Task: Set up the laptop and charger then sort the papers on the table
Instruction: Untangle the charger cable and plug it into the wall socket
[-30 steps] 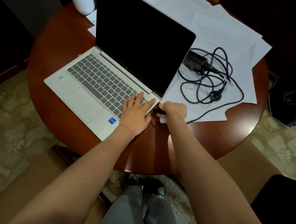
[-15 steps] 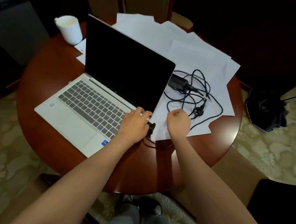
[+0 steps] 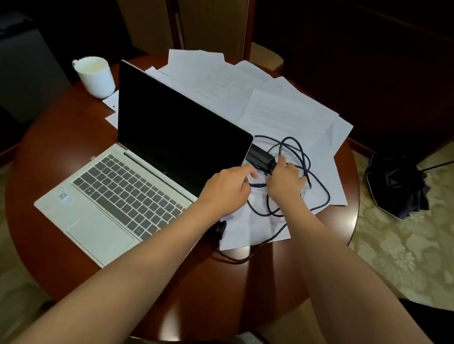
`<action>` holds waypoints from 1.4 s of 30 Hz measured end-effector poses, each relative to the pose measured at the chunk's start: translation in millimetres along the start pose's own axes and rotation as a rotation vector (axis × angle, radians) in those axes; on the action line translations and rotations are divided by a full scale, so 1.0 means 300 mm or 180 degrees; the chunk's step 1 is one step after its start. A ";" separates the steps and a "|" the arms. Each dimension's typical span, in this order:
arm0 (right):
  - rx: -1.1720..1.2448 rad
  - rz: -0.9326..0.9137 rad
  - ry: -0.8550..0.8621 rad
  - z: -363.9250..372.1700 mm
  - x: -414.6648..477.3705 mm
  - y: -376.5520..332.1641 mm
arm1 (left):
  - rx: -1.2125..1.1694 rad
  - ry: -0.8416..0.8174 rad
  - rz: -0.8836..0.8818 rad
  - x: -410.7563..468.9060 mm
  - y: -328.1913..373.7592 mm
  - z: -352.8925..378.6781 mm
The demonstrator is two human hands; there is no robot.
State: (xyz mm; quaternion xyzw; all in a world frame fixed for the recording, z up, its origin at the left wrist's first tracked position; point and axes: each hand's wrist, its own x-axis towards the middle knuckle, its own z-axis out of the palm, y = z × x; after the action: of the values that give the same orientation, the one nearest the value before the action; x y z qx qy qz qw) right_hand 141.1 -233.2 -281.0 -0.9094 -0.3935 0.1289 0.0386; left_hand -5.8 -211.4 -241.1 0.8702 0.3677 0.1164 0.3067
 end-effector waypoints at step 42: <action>0.4398 0.0786 0.0328 -0.482 0.049 0.151 | -0.3637 0.1237 -0.1082 0.416 0.394 -0.454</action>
State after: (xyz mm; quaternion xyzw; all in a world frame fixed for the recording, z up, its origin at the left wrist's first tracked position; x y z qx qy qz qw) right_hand 220.9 -249.2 -152.4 -0.7197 -0.1130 0.3095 0.6112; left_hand 90.9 -125.4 -64.0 0.4610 0.4297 0.4003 0.6652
